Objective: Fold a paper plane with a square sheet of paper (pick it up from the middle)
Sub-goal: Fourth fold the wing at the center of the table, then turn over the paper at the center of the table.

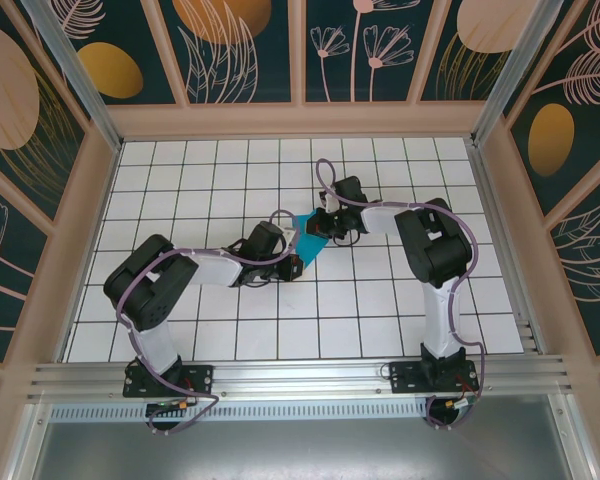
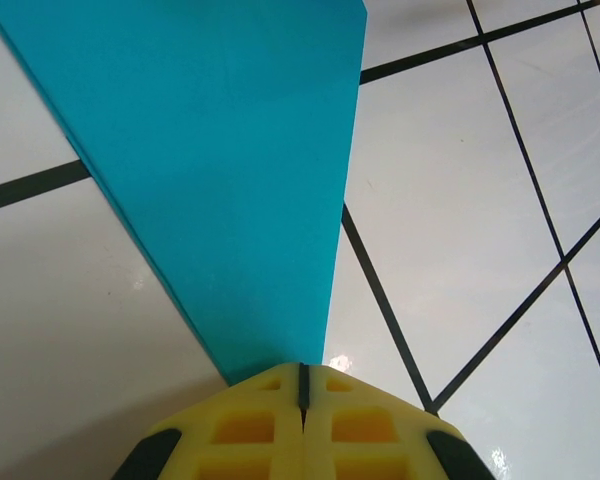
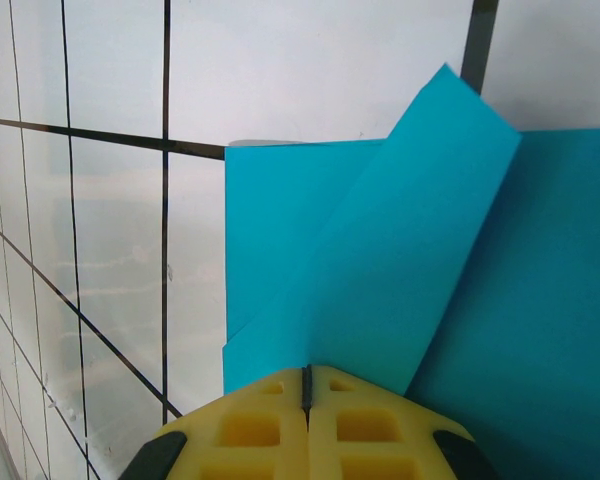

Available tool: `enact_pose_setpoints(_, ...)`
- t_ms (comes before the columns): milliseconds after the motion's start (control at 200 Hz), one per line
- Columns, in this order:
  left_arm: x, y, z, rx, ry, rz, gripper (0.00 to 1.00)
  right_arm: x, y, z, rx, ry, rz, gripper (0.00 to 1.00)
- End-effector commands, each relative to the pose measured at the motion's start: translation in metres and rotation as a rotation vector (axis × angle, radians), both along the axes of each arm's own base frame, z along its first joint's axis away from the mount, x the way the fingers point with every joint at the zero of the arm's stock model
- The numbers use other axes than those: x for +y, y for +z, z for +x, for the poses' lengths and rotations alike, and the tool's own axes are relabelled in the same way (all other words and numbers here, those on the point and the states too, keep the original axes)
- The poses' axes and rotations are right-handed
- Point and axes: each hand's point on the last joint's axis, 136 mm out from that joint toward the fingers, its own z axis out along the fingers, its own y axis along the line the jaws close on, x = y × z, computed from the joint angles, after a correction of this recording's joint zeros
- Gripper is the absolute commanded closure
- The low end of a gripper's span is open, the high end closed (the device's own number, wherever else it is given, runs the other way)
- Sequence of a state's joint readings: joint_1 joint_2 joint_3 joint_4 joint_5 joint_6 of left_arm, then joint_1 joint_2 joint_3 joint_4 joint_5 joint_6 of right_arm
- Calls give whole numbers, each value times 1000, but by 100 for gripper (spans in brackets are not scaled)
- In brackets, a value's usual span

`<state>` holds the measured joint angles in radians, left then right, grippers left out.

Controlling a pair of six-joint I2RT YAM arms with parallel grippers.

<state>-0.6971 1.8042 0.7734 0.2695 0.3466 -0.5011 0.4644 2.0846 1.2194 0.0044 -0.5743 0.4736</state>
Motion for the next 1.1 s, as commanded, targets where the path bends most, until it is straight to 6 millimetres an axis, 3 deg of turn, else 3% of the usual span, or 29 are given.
enact_pose_setpoints(0, 29, -38, -54, 185, -72, 155, 100, -25, -54, -16, 116, -41, -133, 95)
enact_pose_setpoints(255, 33, -30, -56, 156, -95, 175, 100, -28, -50, -13, 109, -45, -135, 95)
enact_pose_setpoints(395, 34, -16, -39, 87, -52, 195, 100, -20, -34, -6, 87, -42, -101, 94)
enact_pose_setpoints(420, 31, 0, -30, 44, -31, 173, 100, -17, -28, -3, 78, -39, -87, 93)
enact_pose_setpoints(580, 30, 47, 13, -99, 156, 127, 85, -5, 27, 19, -7, -68, -21, 82)
enact_pose_setpoints(711, 41, 74, 38, -186, 318, 99, 67, -12, 60, 29, -55, -148, -19, 68)
enact_pose_setpoints(911, 63, 91, 63, -240, 487, 86, 30, -36, 56, 22, -7, -312, -70, 53)
enact_pose_setpoints(1096, 88, 90, 77, -243, 572, 97, 7, -32, 43, 14, 56, -339, -84, 50)
